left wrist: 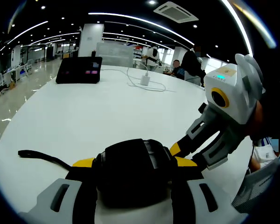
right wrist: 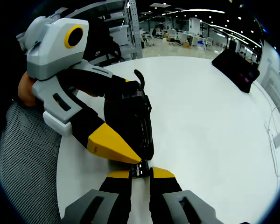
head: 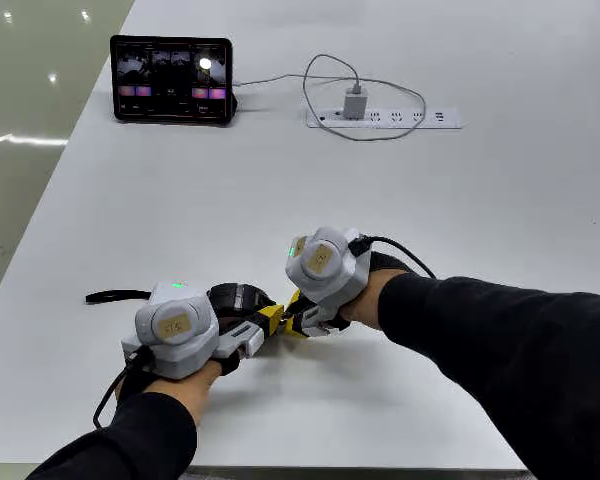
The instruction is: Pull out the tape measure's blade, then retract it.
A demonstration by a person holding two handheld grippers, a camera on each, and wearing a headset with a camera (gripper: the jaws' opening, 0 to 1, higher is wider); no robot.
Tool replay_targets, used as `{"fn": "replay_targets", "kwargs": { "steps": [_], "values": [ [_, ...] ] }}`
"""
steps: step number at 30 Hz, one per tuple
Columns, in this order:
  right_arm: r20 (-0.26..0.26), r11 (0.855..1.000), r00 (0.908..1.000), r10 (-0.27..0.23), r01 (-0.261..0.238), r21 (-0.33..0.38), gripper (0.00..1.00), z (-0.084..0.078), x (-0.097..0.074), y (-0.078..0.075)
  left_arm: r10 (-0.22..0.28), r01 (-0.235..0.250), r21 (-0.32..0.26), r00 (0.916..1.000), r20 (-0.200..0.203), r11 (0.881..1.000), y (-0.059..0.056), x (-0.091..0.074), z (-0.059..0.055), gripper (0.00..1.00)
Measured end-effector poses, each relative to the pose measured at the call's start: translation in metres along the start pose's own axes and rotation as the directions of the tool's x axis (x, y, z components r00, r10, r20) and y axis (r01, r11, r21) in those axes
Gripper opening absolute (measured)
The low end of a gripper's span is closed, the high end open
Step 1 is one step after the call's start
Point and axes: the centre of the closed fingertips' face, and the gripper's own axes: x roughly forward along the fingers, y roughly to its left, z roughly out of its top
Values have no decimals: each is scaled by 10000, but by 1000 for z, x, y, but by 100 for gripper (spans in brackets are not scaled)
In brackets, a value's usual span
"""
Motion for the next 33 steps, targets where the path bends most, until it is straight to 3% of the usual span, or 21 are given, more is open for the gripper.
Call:
{"fn": "replay_targets", "kwargs": {
  "steps": [14, 20, 27, 33],
  "values": [
    [353, 9992, 9994, -25, 39, -400, 11, 2, 2, 1, 61, -62, 57, 9999, 143, 10000, 0, 0, 0, 60],
    [545, 9983, 9979, -340, 366, -459, 12, 3, 4, 1, 130, -135, 144, 9993, 347, 9998, -1, 0, 1, 62],
    [596, 9989, 9972, -449, 456, -95, 13, 2, 3, 0, 72, -79, 293, 9997, 238, 9995, -1, 0, 2, 62],
    [465, 9982, 9978, -479, 495, -331, 15, -2, -1, 3, 23, -27, 392, 9999, 101, 9992, -1, 0, 3, 62]
  ]
}}
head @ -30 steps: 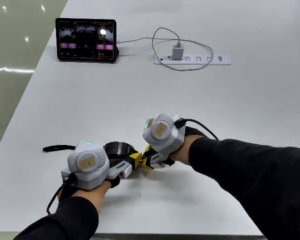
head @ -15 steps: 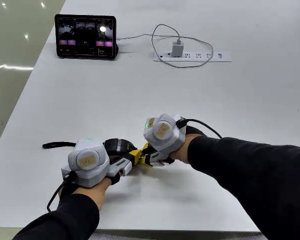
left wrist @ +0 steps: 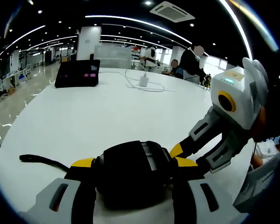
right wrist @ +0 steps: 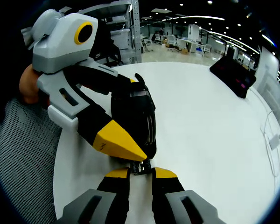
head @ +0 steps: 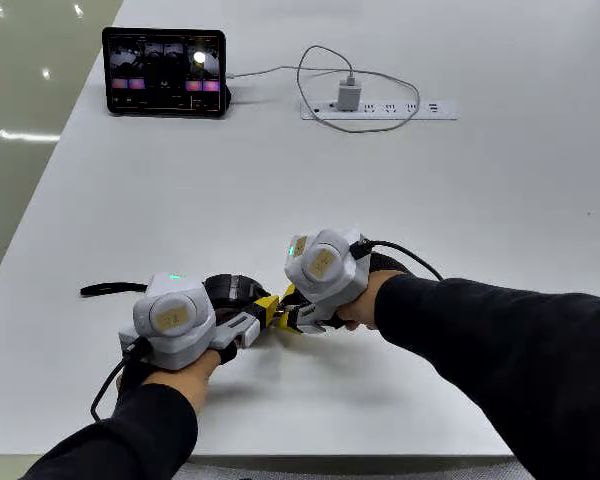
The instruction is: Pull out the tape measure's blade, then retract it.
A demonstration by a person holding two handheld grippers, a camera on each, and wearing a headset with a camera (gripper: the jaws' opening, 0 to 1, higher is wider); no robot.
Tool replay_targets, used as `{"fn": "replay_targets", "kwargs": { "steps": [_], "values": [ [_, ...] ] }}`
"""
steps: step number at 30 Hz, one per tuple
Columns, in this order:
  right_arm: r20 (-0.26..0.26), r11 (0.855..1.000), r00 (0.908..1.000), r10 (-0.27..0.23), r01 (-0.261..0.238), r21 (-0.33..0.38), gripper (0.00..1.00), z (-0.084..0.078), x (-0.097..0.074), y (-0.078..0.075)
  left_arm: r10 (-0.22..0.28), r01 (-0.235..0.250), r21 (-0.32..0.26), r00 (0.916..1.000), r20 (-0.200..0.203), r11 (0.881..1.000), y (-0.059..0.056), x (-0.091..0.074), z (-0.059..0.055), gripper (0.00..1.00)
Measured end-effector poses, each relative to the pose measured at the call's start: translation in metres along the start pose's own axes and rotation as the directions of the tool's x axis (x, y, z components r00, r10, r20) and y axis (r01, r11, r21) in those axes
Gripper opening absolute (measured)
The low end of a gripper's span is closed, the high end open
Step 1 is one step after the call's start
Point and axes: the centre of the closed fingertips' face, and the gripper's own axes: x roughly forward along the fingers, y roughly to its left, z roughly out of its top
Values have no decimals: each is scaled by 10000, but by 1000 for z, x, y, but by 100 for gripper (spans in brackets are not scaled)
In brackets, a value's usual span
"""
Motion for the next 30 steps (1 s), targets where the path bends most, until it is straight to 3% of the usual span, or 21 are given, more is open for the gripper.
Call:
{"fn": "replay_targets", "kwargs": {
  "steps": [9, 16, 20, 26, 30],
  "values": [
    [385, 9989, 9987, -347, 335, 327, 15, -5, -19, -1, -283, 290, 469, 9995, -145, 9985, 0, -6, 0, 61],
    [600, 9959, 9956, -718, 682, 595, 17, -14, -37, -2, -646, 668, 549, 9971, -405, 9963, 2, -12, -3, 74],
    [850, 9918, 9913, -1001, 925, 884, 19, -21, -54, -1, -1179, 1236, 658, 9894, -845, 9902, -4, -14, -12, 84],
    [994, 9853, 9849, -1416, 1305, 1104, 22, -41, -81, 1, -1603, 1686, 983, 9833, -863, 9808, -2, -21, -11, 99],
    [1133, 9770, 9787, -1712, 1538, 1480, 26, -51, -96, 0, -1969, 2064, 960, 9753, -998, 9737, -3, -28, -14, 99]
  ]
}}
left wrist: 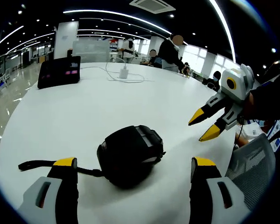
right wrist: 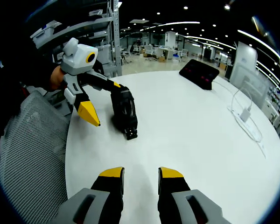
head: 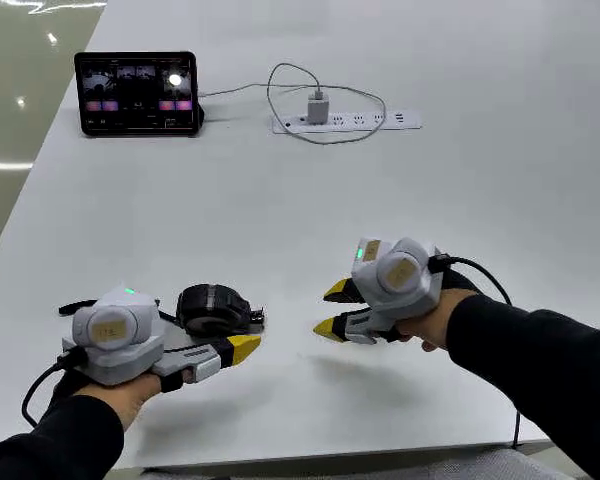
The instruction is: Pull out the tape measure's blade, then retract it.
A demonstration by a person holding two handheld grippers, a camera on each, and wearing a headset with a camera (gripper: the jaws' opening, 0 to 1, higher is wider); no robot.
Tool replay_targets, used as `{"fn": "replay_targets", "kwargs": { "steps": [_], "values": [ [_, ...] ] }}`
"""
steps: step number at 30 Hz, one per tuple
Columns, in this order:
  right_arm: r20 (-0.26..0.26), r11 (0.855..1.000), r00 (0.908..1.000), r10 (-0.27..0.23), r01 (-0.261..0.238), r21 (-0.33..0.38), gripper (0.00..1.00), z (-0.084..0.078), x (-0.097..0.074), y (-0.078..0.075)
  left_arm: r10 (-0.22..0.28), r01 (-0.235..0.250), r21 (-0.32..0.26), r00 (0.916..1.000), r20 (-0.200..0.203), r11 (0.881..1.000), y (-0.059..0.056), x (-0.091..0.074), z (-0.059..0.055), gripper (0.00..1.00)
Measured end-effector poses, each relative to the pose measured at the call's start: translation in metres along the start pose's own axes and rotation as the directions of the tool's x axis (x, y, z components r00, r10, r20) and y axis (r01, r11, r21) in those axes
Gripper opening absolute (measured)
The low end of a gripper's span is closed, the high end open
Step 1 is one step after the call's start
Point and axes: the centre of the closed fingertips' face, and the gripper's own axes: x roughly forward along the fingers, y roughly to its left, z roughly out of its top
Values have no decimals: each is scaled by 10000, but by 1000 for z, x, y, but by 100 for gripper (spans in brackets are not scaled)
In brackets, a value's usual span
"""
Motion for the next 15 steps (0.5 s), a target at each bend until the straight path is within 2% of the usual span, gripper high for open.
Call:
{"fn": "replay_targets", "kwargs": {
  "steps": [6, 9, 11, 13, 15],
  "values": [
    [150, 9992, 9994, -312, 308, 270, 32, -10, -24, -4, -299, 294, 653, 9995, 63, 9974, 3, -12, 2, 99],
    [90, 9988, 9990, -439, 437, 224, 35, -19, -33, -4, -702, 654, 725, 9953, 663, 9952, 0, -23, 14, 99],
    [29, 9988, 9990, -439, 438, 222, 39, -25, -38, -3, -824, 779, 662, 9943, 675, 9948, 4, -25, 15, 99],
    [26, 9985, 9989, -467, 467, 284, 41, -32, -45, -2, -798, 747, 901, 9953, 545, 9931, 10, -27, 13, 99],
    [57, 9978, 9988, -481, 478, 462, 43, -39, -52, -1, -1072, 1017, 977, 9929, 522, 9900, 8, -29, 13, 99]
  ]
}}
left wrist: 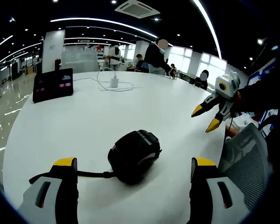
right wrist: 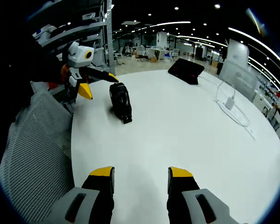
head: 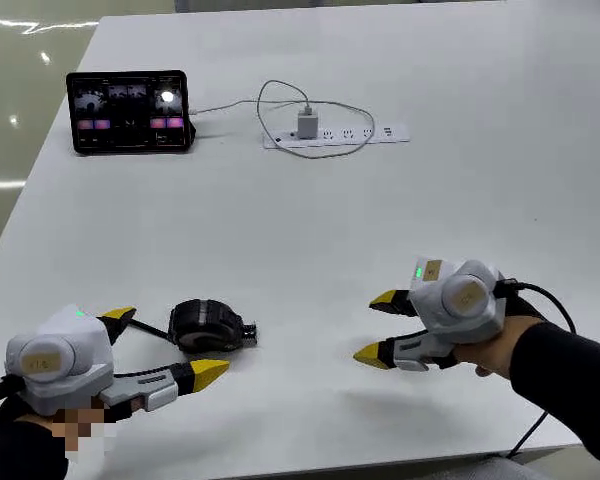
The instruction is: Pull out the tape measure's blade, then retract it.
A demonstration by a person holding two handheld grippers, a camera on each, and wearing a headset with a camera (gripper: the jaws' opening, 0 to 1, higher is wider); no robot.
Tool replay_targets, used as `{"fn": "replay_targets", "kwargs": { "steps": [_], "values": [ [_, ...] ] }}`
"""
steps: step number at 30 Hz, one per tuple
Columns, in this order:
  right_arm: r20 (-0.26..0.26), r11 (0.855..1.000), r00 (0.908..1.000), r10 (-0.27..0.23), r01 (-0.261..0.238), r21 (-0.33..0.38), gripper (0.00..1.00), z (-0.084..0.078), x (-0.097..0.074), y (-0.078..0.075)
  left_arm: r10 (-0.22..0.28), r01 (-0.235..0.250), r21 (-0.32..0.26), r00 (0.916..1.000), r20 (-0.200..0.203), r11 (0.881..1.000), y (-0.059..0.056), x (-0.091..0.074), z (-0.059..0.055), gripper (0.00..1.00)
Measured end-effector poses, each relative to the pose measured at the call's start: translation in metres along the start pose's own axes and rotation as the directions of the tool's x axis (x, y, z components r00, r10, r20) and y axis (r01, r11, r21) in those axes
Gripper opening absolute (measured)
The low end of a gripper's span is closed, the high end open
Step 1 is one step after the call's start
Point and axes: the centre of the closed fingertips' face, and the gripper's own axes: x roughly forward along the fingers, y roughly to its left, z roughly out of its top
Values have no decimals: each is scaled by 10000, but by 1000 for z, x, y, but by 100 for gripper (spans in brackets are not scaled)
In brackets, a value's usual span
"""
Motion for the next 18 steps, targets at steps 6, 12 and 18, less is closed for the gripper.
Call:
{"fn": "replay_targets", "kwargs": {
  "steps": [6, 12, 18],
  "values": [
    [-10, 9994, 10000, -55, 55, 328, 50, -21, -20, -4, 51, -51, -16, 9994, -336, 10000, 5, -10, -3, 99],
    [-4, 9964, 9993, -365, 364, 768, 55, -39, -39, -12, 234, -238, -81, 9986, -470, 9997, 12, -20, -5, 99],
    [27, 9921, 9979, -648, 641, 1079, 60, -54, -57, -19, 241, -218, 358, 9976, -647, 9991, 16, -34, -13, 99]
  ]
}}
